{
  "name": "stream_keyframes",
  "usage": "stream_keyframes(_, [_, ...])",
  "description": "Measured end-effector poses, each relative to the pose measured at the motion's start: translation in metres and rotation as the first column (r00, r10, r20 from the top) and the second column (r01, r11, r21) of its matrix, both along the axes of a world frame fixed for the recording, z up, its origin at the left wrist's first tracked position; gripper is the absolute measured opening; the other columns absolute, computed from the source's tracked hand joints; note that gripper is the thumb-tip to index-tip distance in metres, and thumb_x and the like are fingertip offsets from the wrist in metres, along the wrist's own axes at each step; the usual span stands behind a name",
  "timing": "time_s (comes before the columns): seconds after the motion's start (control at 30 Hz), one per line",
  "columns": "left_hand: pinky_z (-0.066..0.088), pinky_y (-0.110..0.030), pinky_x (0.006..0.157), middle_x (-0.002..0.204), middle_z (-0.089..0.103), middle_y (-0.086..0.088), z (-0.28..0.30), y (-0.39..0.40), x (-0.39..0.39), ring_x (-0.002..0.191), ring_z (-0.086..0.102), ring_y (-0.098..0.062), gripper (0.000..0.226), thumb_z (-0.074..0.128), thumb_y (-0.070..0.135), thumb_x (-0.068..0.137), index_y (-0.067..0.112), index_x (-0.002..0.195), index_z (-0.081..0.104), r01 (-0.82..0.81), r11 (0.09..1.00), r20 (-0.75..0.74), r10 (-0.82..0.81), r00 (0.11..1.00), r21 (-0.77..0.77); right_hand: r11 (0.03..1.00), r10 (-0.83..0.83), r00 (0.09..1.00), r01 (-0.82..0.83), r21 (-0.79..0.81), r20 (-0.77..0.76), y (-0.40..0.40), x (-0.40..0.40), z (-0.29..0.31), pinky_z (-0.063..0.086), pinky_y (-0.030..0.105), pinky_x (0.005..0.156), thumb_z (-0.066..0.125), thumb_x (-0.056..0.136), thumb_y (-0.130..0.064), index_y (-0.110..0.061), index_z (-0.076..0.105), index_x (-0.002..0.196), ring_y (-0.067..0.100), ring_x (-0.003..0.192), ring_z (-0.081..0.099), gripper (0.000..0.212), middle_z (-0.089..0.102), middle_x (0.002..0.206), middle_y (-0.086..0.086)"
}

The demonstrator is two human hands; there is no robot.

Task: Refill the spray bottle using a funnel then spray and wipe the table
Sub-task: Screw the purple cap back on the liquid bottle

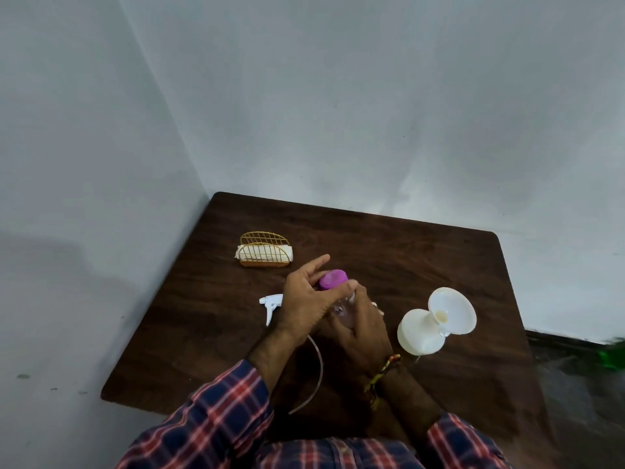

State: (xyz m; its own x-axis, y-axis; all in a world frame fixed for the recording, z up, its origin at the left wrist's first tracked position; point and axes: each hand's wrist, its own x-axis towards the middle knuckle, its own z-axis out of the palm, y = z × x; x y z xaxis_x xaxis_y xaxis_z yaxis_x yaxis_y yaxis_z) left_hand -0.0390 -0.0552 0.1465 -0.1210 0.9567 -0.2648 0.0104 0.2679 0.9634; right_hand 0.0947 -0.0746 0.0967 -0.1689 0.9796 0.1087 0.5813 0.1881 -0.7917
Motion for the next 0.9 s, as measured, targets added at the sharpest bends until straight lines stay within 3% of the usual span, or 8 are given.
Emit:
stream_keyframes(0.1, [0.054,-0.036,0.094,0.123,0.066,0.002,-0.009,0.003,-0.013,0.113,0.061,-0.008,0.083,0.075,0.053,0.069,0.022,0.141,0.046,-0.015,0.999,0.009,0.015,1.000,-0.036,0.997,-0.059,0.997,0.057,0.045,0.052,0.009,-0.002,-0.001,0.048,0.029,0.089,0.064,0.087,-0.050,-0.024,0.045,0.134,0.005,0.104,0.054,0.057,0.060,0.122,-0.005])
stream_keyframes(0.17, [0.052,-0.035,0.098,0.126,0.064,0.000,-0.028,0.010,-0.029,0.114,0.060,-0.008,0.073,0.072,0.051,0.078,0.019,0.139,0.048,-0.096,0.993,-0.046,0.093,0.995,-0.065,0.994,-0.082,0.996,0.080,0.077,0.019,0.023,-0.003,0.002,0.047,0.031,0.090,0.071,0.081,-0.047,-0.020,0.053,0.129,0.007,0.105,0.053,0.058,0.061,0.120,-0.002])
stream_keyframes(0.33, [0.045,-0.041,0.105,0.136,0.057,-0.011,-0.084,0.036,-0.087,0.126,0.053,-0.023,0.062,0.066,0.041,0.088,0.012,0.140,0.047,-0.309,0.935,-0.434,0.209,0.876,-0.173,0.979,-0.200,0.975,0.204,0.027,-0.093,0.072,-0.019,0.012,0.054,0.044,0.086,0.079,0.070,-0.048,-0.023,0.058,0.121,0.017,0.101,0.063,0.060,0.066,0.112,-0.003])
stream_keyframes(0.43, [0.038,-0.042,0.109,0.147,0.045,-0.011,-0.102,0.053,-0.121,0.135,0.043,-0.029,0.058,0.054,0.040,0.096,0.014,0.146,0.039,-0.280,0.903,-0.587,0.038,0.808,-0.327,0.977,-0.205,0.967,0.211,0.021,-0.152,0.103,-0.041,0.022,0.056,0.043,0.087,0.083,0.072,-0.035,-0.015,0.057,0.122,0.019,0.100,0.066,0.060,0.068,0.113,0.003])
stream_keyframes(0.5, [0.030,-0.045,0.115,0.154,0.032,-0.012,-0.115,0.058,-0.142,0.142,0.031,-0.032,0.054,0.043,0.035,0.101,0.014,0.149,0.033,-0.166,0.877,-0.643,-0.190,0.742,-0.451,0.977,-0.204,0.962,0.213,0.030,-0.178,0.126,-0.059,0.027,0.057,0.037,0.086,0.084,0.073,-0.029,-0.009,0.055,0.123,0.019,0.100,0.065,0.061,0.068,0.114,0.007])
stream_keyframes(0.6, [0.022,-0.046,0.118,0.162,0.007,-0.010,-0.134,0.050,-0.164,0.148,0.008,-0.037,0.063,0.044,0.026,0.101,0.017,0.154,0.012,0.028,0.793,-0.683,-0.542,0.490,-0.609,0.979,-0.193,0.957,0.203,0.025,-0.217,0.163,-0.093,0.030,0.055,0.031,0.087,0.083,0.074,-0.026,-0.005,0.052,0.125,0.019,0.103,0.063,0.063,0.066,0.117,0.010])
stream_keyframes(0.73, [0.028,-0.046,0.115,0.163,0.000,-0.007,-0.142,0.055,-0.178,0.148,0.004,-0.039,0.099,0.071,0.029,0.085,0.021,0.155,0.002,0.086,0.724,-0.639,-0.652,0.408,-0.684,0.988,-0.143,0.963,0.151,0.016,-0.230,0.219,-0.145,0.026,0.048,0.020,0.087,0.082,0.076,-0.022,-0.006,0.052,0.127,0.013,0.104,0.058,0.061,0.063,0.121,0.009])
stream_keyframes(0.9, [0.022,-0.046,0.118,0.163,0.000,-0.009,-0.145,0.069,-0.188,0.148,0.003,-0.038,0.112,0.080,0.026,0.077,0.019,0.155,0.000,0.135,0.627,-0.551,-0.752,0.363,-0.767,0.993,-0.115,0.977,0.110,-0.038,-0.179,0.277,-0.196,0.014,0.046,0.028,0.093,0.080,0.078,-0.018,-0.004,0.051,0.132,0.025,0.115,0.059,0.063,0.061,0.128,0.013])
